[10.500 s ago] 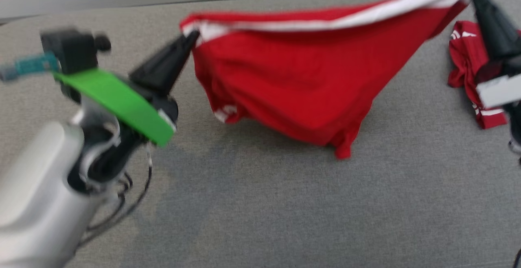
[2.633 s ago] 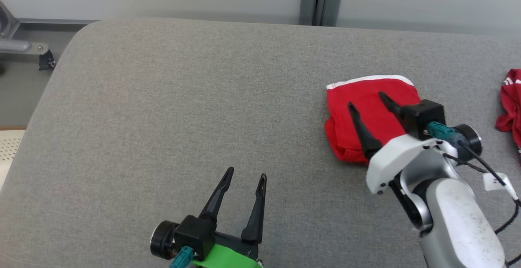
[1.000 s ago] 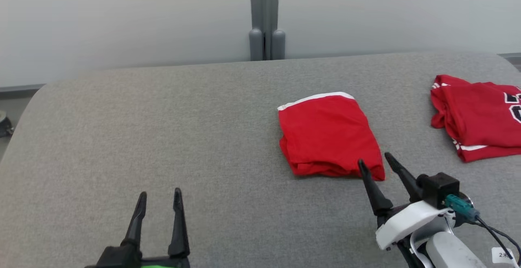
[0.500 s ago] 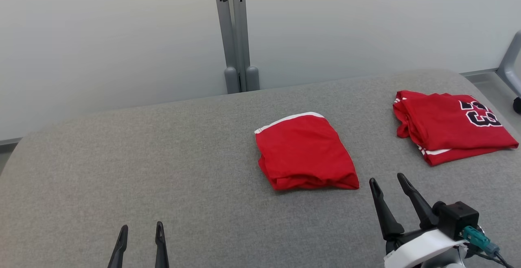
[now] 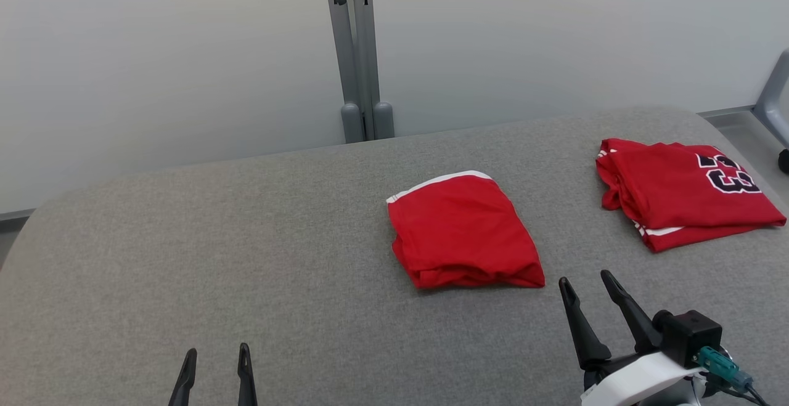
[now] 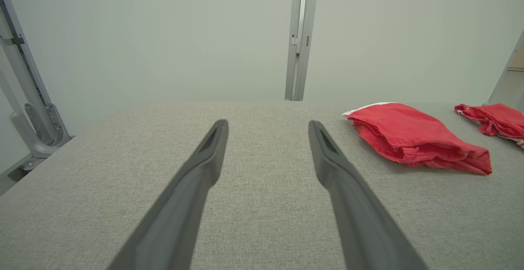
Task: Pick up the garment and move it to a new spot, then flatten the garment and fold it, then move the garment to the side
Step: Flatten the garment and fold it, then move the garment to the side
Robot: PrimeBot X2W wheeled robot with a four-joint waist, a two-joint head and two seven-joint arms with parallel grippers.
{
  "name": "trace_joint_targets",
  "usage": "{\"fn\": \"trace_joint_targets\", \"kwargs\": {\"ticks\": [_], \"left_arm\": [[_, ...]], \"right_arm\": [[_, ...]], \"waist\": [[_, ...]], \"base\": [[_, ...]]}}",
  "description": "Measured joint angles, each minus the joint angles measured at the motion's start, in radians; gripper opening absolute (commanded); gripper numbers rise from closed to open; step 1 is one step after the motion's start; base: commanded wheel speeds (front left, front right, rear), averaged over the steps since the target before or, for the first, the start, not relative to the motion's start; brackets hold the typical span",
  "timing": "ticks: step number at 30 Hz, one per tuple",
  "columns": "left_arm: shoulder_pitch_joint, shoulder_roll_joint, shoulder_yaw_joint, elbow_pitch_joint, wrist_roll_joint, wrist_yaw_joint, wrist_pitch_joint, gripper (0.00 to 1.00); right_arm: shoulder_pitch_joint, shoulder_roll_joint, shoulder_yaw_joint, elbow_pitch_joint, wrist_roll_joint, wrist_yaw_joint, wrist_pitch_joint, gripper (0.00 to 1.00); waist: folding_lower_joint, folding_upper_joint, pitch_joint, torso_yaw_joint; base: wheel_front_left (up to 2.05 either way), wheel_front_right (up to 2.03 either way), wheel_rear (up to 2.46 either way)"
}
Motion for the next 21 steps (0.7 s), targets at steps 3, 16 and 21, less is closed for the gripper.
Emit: {"fn": "trace_joint_targets", "kwargs": {"ticks": [3, 16, 21], "left_arm": [[0.000, 0.000, -0.004, 0.001, 0.000, 0.000, 0.000, 1.00], [0.000, 0.000, -0.012, 0.009, -0.003, 0.008, 0.000, 1.00], [0.000, 0.000, -0.008, 0.014, -0.003, 0.006, 0.000, 1.00]], "right_arm": [[0.000, 0.000, 0.000, 0.002, 0.000, 0.000, 0.000, 1.00], [0.001, 0.001, 0.000, 0.003, -0.002, 0.000, 0.000, 1.00], [0.002, 0.002, -0.001, 0.003, -0.003, 0.000, 0.000, 1.00]], "waist": [[0.0000, 0.0000, -0.001, 0.003], [0.0000, 0.0000, -0.002, 0.017], [0.0000, 0.0000, 0.001, 0.025]], "base": [[0.00, 0.00, 0.00], [0.00, 0.00, 0.00], [0.00, 0.00, 0.00]]}}
